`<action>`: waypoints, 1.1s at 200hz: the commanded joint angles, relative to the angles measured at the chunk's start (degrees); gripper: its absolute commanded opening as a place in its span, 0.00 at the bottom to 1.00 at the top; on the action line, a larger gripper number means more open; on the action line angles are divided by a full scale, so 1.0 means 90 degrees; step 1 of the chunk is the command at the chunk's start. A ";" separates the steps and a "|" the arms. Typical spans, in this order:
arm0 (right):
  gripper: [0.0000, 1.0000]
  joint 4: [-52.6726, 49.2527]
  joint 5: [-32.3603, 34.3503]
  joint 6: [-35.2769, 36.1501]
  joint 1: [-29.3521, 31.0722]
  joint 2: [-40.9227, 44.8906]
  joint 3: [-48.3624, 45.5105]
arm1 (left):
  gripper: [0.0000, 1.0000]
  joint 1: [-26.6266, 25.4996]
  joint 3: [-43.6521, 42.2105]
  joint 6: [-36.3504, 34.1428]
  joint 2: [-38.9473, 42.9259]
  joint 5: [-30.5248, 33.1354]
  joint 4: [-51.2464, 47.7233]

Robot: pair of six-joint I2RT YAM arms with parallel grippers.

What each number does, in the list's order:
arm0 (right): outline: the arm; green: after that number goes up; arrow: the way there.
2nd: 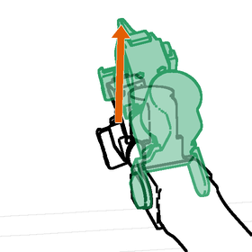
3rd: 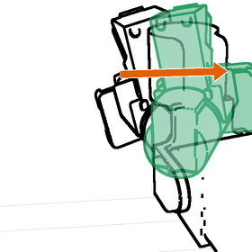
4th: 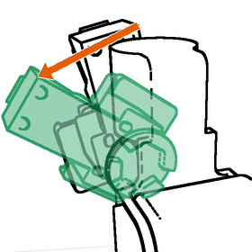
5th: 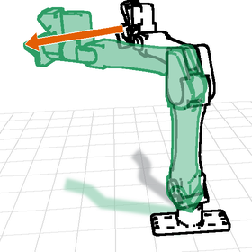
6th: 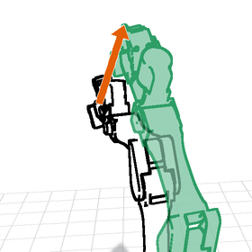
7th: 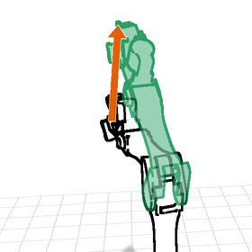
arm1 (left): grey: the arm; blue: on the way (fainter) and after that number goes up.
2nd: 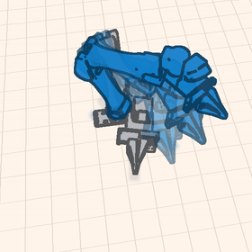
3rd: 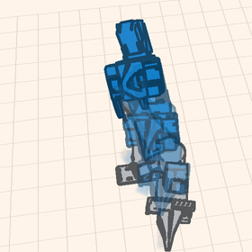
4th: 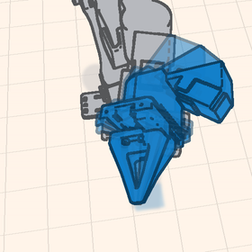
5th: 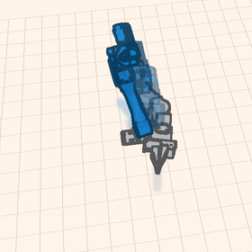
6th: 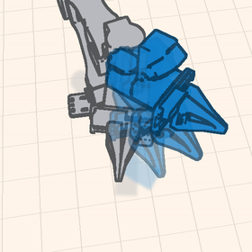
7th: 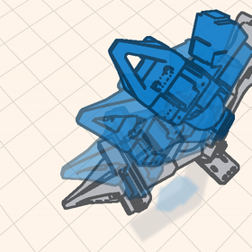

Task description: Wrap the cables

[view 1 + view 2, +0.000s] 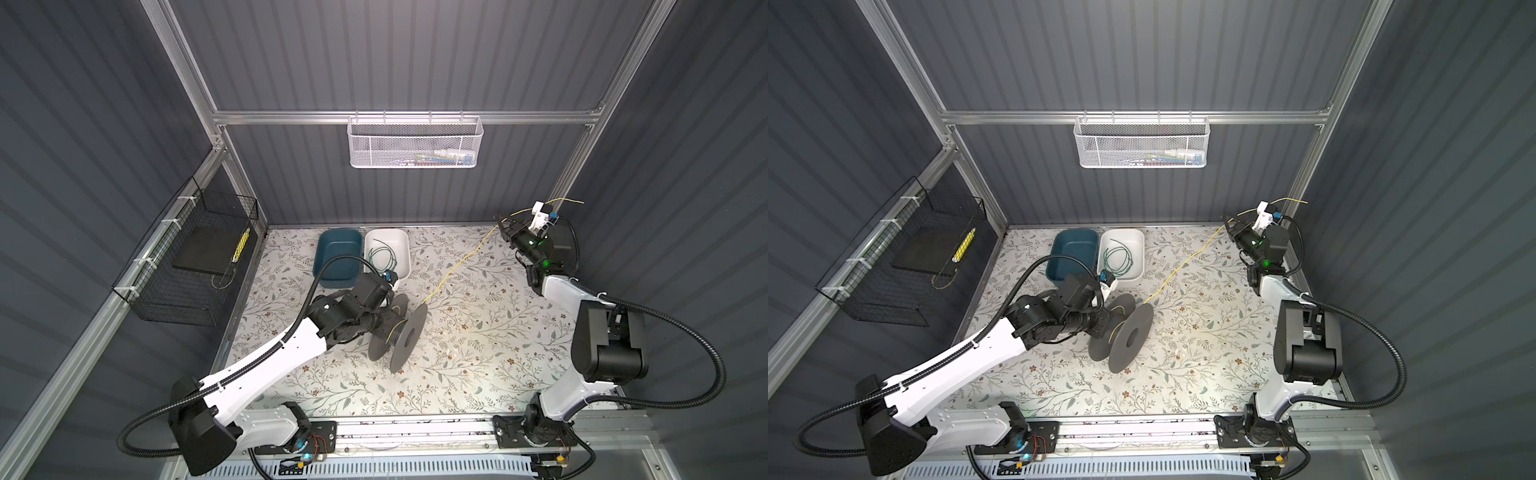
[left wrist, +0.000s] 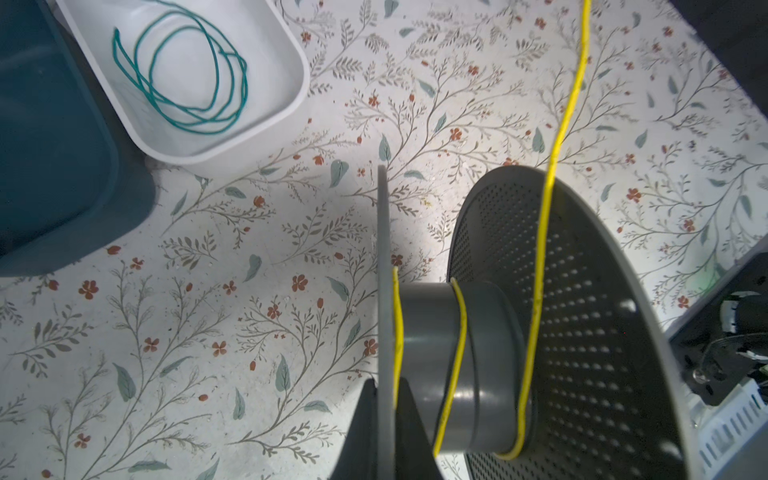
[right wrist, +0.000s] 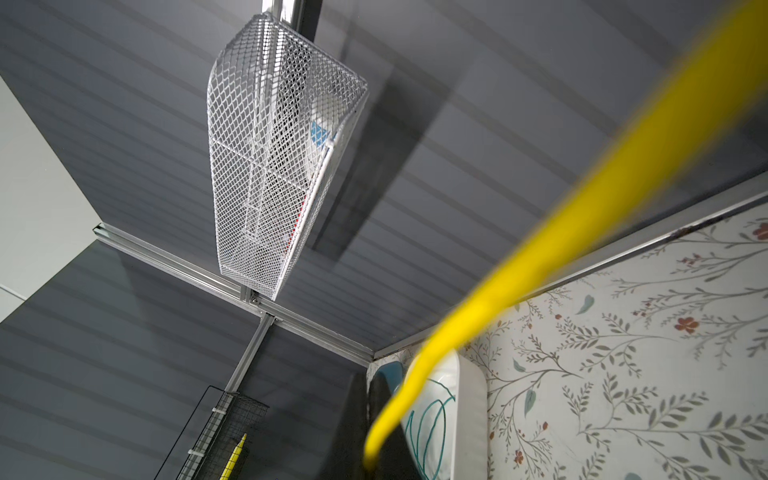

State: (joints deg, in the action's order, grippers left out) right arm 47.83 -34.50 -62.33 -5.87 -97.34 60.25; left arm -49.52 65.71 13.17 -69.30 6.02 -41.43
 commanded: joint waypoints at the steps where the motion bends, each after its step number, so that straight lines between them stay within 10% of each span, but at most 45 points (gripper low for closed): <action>1: 0.00 -0.0045 0.1121 0.0181 -0.0486 -0.0329 0.0350 | 0.00 0.0004 -0.0036 -0.0403 0.0355 0.0032 -0.1407; 61: 0.00 -0.0158 0.1195 0.0513 -0.0491 -0.0281 0.0002 | 0.00 0.0010 0.0035 -0.0372 0.0643 -0.0136 -0.1155; 127: 0.00 0.0515 0.2061 0.0909 -0.0174 0.0201 -0.2094 | 0.00 0.0861 0.2540 -0.0483 0.0252 -0.1288 -0.0740; 220: 0.00 0.0935 0.3102 0.1486 0.1815 0.0982 -0.3560 | 0.00 0.1502 0.3429 0.0596 -0.0592 -0.1793 0.1821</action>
State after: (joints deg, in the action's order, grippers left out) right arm 54.48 -12.01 -52.82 5.48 -91.18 30.68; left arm -37.65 94.56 13.50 -74.61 -10.55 -38.41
